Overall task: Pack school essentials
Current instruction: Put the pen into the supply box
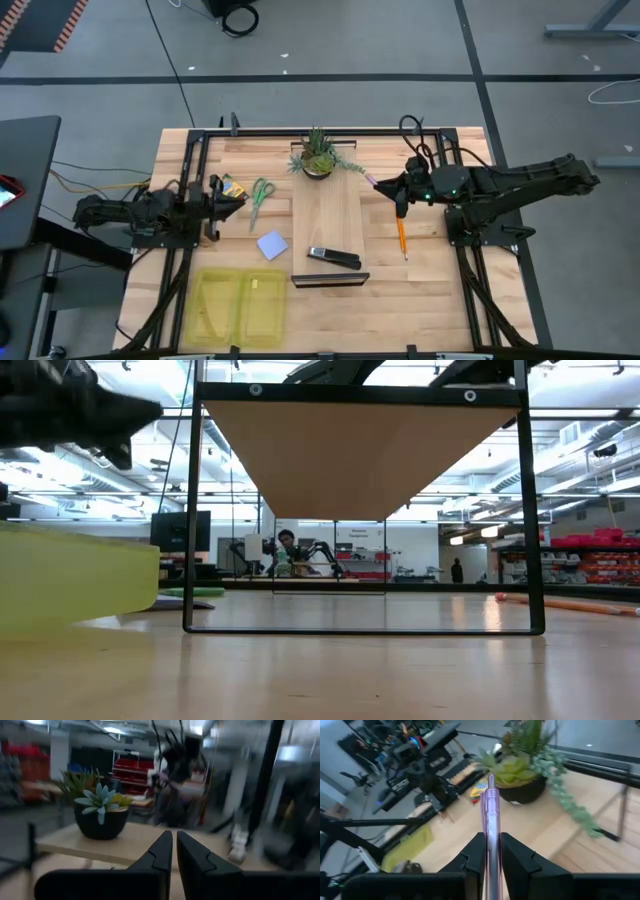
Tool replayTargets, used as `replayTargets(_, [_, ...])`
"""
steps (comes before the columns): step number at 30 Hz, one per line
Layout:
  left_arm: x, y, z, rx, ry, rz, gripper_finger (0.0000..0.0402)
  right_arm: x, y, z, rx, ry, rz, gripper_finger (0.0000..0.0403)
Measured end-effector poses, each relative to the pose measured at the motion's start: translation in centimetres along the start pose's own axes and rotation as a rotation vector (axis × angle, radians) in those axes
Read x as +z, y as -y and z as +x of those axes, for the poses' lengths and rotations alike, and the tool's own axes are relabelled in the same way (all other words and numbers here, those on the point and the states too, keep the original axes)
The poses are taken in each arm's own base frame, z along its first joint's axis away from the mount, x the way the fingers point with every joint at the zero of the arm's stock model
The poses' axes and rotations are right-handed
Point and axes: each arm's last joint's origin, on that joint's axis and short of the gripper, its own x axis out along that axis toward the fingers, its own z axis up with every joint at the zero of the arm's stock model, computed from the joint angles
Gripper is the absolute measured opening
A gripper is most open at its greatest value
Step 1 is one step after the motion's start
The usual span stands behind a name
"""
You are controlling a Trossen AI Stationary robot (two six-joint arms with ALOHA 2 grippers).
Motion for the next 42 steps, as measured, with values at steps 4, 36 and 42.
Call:
replayTargets(4, [0.6, 0.0, 0.0, -0.001, 0.061, -0.25, 0.0025, 0.2, -0.7, 0.9, 0.049, 0.034, 0.024, 0.006])
replayTargets(36, [6.5, 1.7, 6.4, 0.246, 0.138, -0.525, 0.0139, 5.0, -6.5, 11.0, 0.019, -0.036, -0.411, 0.006])
replayTargets(42, [7.9, 2.3, 10.1, 0.293, 0.107, -0.5, 0.0189, 5.8, -7.5, 12.7, -0.049, 0.01, -0.476, 0.006])
